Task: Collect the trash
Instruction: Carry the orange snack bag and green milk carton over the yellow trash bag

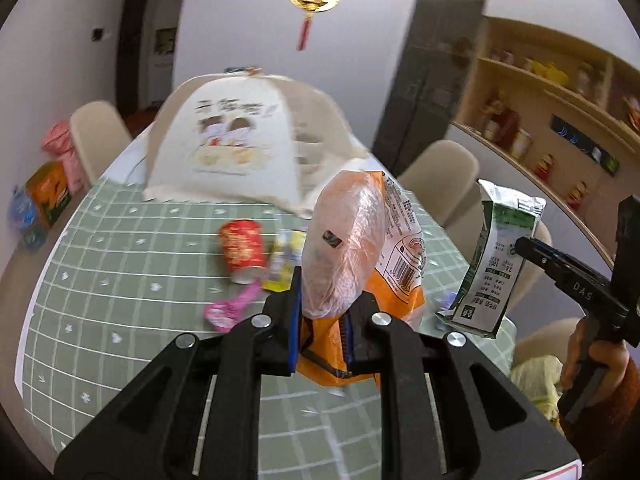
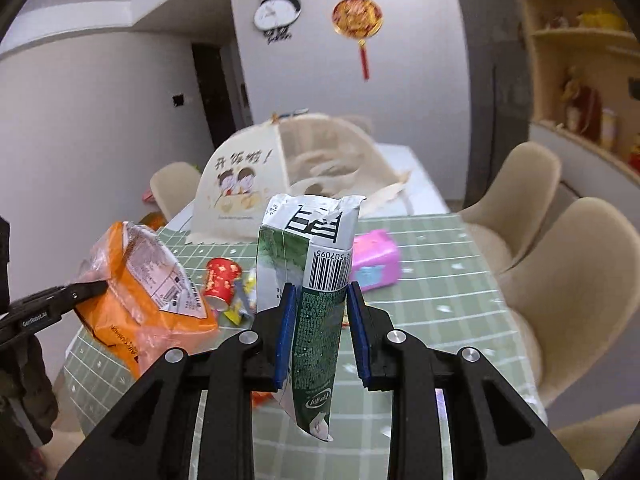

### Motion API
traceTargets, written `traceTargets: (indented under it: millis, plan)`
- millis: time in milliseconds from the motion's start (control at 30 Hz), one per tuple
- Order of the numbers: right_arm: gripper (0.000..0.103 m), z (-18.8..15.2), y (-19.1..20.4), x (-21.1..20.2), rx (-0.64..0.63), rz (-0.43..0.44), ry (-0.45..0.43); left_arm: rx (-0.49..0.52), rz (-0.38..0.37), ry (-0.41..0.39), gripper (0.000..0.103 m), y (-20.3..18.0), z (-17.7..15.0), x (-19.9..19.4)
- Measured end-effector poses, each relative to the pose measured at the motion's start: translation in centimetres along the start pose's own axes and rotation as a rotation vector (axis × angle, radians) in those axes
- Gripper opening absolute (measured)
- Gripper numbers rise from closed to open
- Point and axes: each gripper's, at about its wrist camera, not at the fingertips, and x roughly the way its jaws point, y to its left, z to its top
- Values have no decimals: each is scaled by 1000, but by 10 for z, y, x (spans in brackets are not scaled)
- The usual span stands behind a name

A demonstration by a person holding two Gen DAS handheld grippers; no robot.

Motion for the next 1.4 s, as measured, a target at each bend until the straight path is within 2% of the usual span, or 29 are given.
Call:
traceTargets:
  millis: [167, 333, 533, 700, 833, 967, 1200, 1233, 1333, 1400]
  plan:
    - [26, -15, -41, -61, 25, -59, -37, 63, -75, -8, 15, -67, -12, -9]
    - [26, -33, -79, -121, 37, -141, -84, 107, -181, 7, 15, -134, -26, -12]
    - [26, -63, -130, -193, 83, -281, -129, 172, -320, 70, 15, -211, -47, -6]
    - [26, -93, -164, -232, 121, -380, -135, 214, -436, 149, 15, -266, -73, 4]
    - [26, -109, -182, -253, 154, -442, -142, 252, -497, 226, 15, -306, -98, 19]
    - [26, -126, -197, -276, 182, -490, -154, 298, -528, 296, 15, -346, -125, 41]
    - [26, -149, -207, -289, 213, -521, -147, 357, -569, 350, 15, -389, -155, 68]
    - [26, -151, -207, -290, 215, -522, -147, 358, -578, 360, 17, -393, -158, 72]
    - [26, -156, -208, -286, 220, -525, -140, 351, -605, 399, 34, -395, -164, 79]
    - [26, -159, -208, -281, 218, -523, -133, 348, -602, 408, 37, -393, -165, 79]
